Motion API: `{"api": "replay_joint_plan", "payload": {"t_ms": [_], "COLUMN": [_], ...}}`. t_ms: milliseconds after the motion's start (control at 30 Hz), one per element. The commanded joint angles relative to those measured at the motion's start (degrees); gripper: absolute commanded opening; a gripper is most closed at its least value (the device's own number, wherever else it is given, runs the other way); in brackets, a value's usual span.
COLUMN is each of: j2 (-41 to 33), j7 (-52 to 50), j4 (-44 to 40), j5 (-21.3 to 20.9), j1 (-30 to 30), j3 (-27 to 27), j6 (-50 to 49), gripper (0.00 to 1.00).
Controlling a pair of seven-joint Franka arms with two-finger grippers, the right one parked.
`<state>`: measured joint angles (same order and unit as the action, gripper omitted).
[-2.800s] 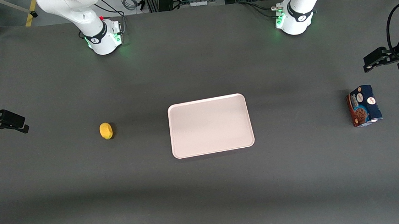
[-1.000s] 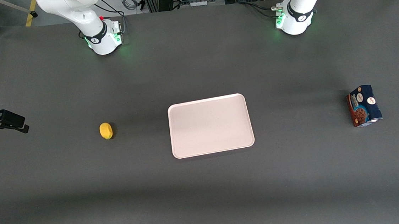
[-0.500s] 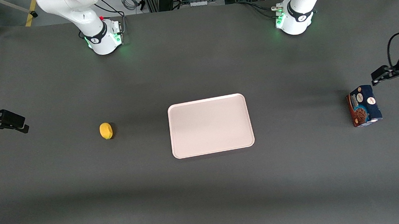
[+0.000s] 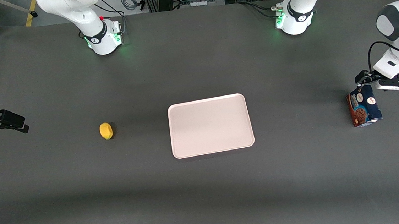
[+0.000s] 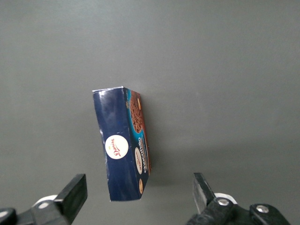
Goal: Place cookie box on tray
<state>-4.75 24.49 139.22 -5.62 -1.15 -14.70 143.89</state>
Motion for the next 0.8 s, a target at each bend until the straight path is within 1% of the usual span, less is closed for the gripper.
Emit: {"api": "replay_joint_plan", "payload": {"t_ms": [0, 200, 400, 533, 667, 767], "j2": [2.73, 4.49, 8.26, 8.97, 10.29, 10.99], "j7": [4.6, 4.68, 4.77, 4.77, 5.03, 7.22], "j4": [0.35, -0.35, -2.64, -2.9, -3.6, -3.96], "j5": [-0.62, -0.01, 0.96, 5.08, 12.02, 14.84], "j1": [0.54, 0.54, 0.45, 0.45, 0.45, 0.36], "j3": [-2.09, -2.44, -2.44, -2.44, -2.44, -2.44], "j6": [4.99, 5.26, 5.61, 5.61, 5.35, 5.08], "gripper": [1.0, 1.0, 1.0, 1.0, 1.0, 1.0]}}
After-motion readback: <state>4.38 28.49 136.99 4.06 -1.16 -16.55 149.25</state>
